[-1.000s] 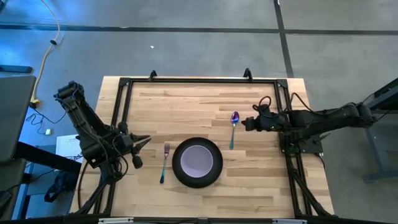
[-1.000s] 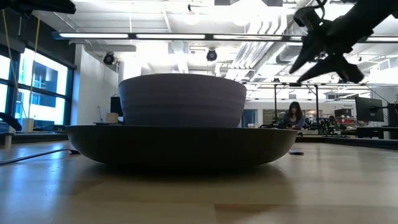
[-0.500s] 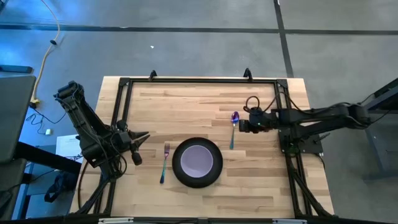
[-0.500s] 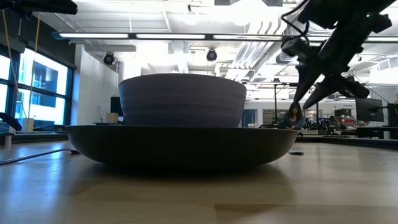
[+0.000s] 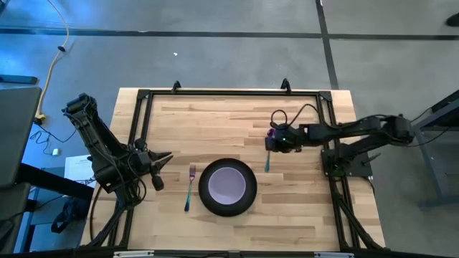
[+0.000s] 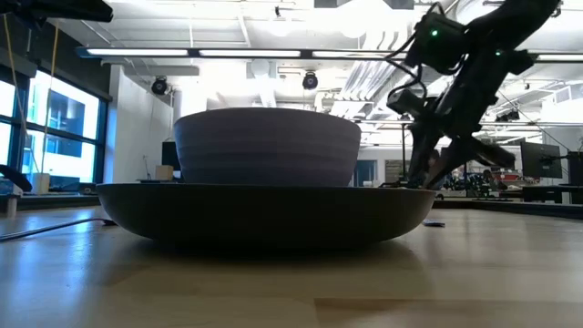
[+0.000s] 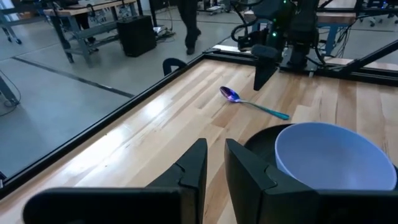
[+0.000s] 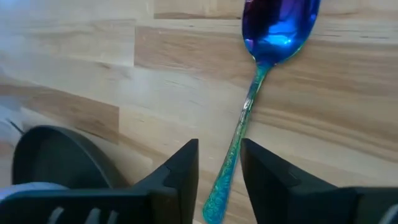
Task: Set table place
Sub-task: Put the violet spoon into the violet bowl
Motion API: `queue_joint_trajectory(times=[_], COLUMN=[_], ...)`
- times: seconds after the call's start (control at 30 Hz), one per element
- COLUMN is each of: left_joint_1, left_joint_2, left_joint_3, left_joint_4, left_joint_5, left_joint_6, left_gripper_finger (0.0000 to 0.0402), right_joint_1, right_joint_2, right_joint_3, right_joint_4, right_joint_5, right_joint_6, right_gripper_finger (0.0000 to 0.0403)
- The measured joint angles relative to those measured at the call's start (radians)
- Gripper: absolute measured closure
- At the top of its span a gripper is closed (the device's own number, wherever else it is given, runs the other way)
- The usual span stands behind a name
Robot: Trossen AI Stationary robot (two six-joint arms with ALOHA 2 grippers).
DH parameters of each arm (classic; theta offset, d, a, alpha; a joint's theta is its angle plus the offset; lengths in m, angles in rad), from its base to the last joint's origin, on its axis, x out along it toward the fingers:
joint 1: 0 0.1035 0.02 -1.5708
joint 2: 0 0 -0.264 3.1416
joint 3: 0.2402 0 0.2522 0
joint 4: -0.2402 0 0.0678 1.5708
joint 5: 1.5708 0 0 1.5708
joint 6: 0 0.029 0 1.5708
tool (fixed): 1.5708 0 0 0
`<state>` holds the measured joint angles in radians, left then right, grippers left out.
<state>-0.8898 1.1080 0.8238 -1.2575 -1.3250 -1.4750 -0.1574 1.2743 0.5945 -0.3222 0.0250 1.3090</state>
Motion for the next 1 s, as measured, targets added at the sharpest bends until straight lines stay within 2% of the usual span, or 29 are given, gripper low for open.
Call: queue_joint_trajectory(times=[0.3, 0.73, 1.0], left_joint_1=[0.0, 0.0, 0.0], left_joint_2=[0.0, 0.0, 0.0], left_joint_3=[0.0, 0.0, 0.0], left_joint_4=[-0.001, -0.014, -0.023], left_joint_5=[0.024, 0.026, 0.036], left_joint_6=[0.0, 0.002, 0.002], left_gripper_finger=[0.0355, 0.0355, 0.0355], right_joint_1=[-0.054, -0.09, -0.091], right_joint_2=[0.095, 0.248, 0.329], right_joint_3=[0.096, 0.225, 0.258], right_joint_4=[-0.1, -0.244, -0.259], right_joint_5=[-0.003, -0.019, -0.052], right_joint_6=[-0.006, -0.032, -0.034], right_gripper_finger=[0.0241, 0.0238, 0.0238])
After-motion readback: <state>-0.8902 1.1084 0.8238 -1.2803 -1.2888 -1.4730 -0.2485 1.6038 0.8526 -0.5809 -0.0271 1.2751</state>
